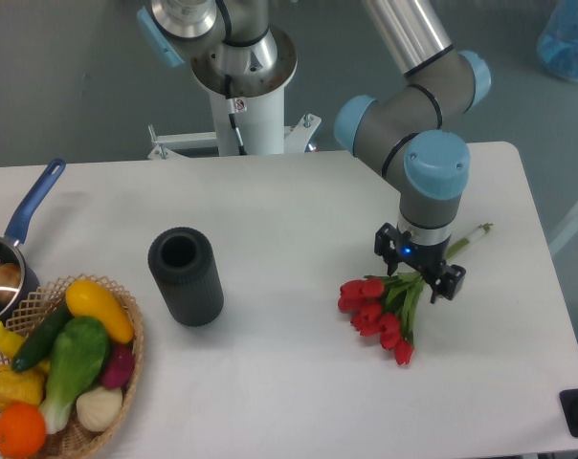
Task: Place the flowers on the table
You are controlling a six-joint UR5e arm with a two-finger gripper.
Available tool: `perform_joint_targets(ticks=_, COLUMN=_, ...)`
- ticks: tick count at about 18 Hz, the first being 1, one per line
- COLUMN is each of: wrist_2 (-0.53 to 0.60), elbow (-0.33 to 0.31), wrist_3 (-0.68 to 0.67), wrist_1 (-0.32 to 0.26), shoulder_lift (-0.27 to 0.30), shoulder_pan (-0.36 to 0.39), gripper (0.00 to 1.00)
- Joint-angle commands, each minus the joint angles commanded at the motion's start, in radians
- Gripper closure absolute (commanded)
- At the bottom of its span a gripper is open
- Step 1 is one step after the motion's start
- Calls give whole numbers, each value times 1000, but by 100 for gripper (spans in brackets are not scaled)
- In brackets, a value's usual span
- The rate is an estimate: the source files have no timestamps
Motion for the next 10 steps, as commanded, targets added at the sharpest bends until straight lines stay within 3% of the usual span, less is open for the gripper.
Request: perform_joint_targets(ticks=10, wrist_2=-29, elbow=14, wrist_3=3, wrist_1=3, shoulder_lift=37, shoulder_pan=48, gripper=0)
